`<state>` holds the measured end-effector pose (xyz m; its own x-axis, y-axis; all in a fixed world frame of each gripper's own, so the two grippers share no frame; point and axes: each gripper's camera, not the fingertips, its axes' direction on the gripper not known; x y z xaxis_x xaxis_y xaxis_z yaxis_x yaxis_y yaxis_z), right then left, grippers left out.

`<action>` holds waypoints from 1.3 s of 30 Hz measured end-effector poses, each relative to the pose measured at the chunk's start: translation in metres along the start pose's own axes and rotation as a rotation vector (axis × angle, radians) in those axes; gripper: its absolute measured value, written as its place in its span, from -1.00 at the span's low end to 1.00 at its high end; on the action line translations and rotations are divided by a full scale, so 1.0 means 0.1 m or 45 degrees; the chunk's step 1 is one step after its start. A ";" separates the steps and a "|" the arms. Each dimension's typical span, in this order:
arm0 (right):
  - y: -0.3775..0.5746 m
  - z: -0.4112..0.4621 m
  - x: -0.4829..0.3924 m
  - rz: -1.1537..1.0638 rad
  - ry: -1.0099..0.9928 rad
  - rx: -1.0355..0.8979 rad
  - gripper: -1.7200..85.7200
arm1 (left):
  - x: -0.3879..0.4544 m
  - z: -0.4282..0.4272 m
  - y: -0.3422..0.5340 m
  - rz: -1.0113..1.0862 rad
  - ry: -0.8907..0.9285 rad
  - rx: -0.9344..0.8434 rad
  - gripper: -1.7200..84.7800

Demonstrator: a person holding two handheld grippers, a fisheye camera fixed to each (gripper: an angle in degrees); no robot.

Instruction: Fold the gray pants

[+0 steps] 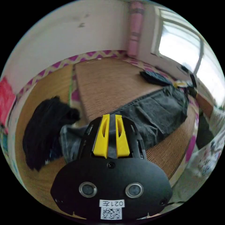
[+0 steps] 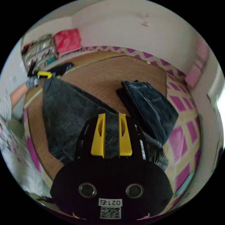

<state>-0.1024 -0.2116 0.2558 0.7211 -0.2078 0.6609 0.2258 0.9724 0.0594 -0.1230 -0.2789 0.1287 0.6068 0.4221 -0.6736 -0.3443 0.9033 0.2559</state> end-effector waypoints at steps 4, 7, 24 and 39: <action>-0.55 0.53 -0.29 -0.288 0.129 -0.196 -0.77 | 0.58 0.75 -0.56 0.319 0.079 -0.115 -0.83; -0.81 0.80 -0.30 -0.340 0.019 -0.291 -0.80 | 0.78 1.20 -0.83 0.425 0.152 -0.172 -0.78; -0.94 0.65 -0.21 -0.351 -0.066 -0.155 -0.98 | 0.45 1.67 -1.21 0.394 0.325 -0.084 -0.98; 0.24 0.02 -0.81 -0.403 -0.376 -0.016 -0.84 | -0.26 1.57 -0.62 0.138 0.176 -0.089 -0.98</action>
<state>-0.1567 -0.1712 0.2054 0.3970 -0.4548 0.7972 0.4151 0.8636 0.2860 -0.0052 -0.3340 0.2394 0.4610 0.4975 -0.7348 -0.4542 0.8437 0.2862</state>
